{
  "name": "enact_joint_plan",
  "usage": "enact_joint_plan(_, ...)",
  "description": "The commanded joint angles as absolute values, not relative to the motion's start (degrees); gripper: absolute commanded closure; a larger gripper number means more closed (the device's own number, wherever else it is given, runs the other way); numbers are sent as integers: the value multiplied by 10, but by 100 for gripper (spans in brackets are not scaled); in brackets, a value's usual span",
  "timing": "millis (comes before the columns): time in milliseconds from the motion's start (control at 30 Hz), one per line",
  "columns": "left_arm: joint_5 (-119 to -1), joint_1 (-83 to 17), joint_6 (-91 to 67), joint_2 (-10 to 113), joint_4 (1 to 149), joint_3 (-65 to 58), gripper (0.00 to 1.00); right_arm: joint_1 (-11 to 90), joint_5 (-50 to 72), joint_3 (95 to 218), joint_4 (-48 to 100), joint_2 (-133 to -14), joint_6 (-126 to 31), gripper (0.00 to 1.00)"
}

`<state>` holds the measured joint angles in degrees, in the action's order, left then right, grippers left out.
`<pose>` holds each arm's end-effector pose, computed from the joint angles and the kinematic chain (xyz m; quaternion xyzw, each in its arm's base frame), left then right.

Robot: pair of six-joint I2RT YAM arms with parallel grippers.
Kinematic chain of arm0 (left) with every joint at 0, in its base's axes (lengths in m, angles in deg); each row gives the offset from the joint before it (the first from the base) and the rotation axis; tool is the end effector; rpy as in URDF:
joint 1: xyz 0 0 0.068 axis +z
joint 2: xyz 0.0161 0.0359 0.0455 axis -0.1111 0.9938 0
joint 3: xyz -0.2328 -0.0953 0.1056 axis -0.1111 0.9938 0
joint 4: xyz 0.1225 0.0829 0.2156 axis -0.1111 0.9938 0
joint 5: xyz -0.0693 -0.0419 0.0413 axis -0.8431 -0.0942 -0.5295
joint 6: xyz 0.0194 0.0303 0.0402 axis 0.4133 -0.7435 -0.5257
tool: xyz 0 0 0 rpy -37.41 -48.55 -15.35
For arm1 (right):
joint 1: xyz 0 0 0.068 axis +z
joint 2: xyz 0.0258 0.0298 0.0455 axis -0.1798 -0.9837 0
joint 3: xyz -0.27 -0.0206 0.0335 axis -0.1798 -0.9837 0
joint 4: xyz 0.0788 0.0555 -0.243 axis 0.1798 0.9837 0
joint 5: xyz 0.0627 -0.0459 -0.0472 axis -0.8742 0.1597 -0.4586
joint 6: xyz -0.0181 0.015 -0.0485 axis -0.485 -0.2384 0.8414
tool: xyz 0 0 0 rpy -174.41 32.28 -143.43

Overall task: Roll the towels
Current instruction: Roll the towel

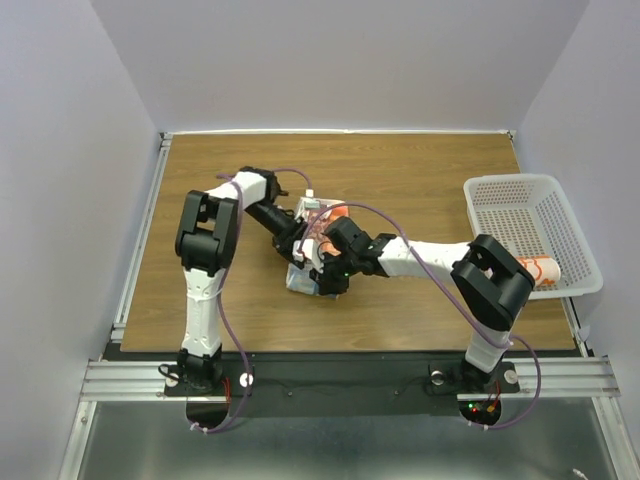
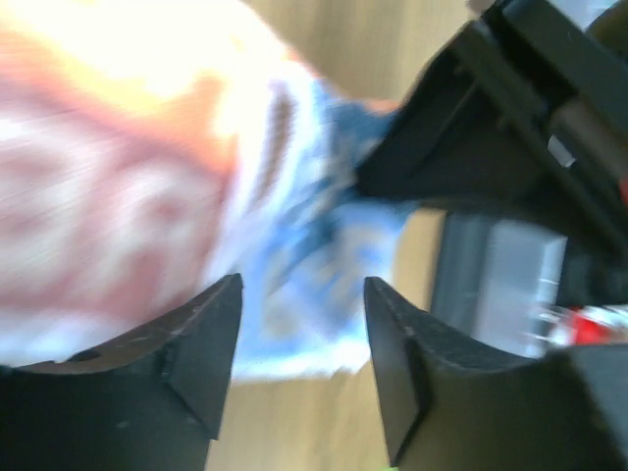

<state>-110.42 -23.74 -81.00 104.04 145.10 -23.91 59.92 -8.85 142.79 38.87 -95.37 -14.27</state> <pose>0.3677 -0.1470 0.1406 0.4826 0.7210 -0.4918 0.0735 0.2237 0.2881 0.1709 -0.6268 0.6829 0.2824 0.2472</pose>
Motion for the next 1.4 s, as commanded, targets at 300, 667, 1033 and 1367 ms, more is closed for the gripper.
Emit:
enact_joint_plan(300,-1093,-2,-761,788,1281,-208,1,526,-337,1476,486,-1015,-277,94)
enact_joint_plan(667,-1059,84,-638,523,1062,-76,1,476,-478,1561,523,-1143,-346,93)
enact_joint_plan(1033,-952,-88,-957,320,1152,138,1,457,-530,1603,543,-1220,-373,92)
enact_joint_plan(1367,-700,-458,-921,278,993,325,9,447,-555,1626,547,-1259,-404,89)
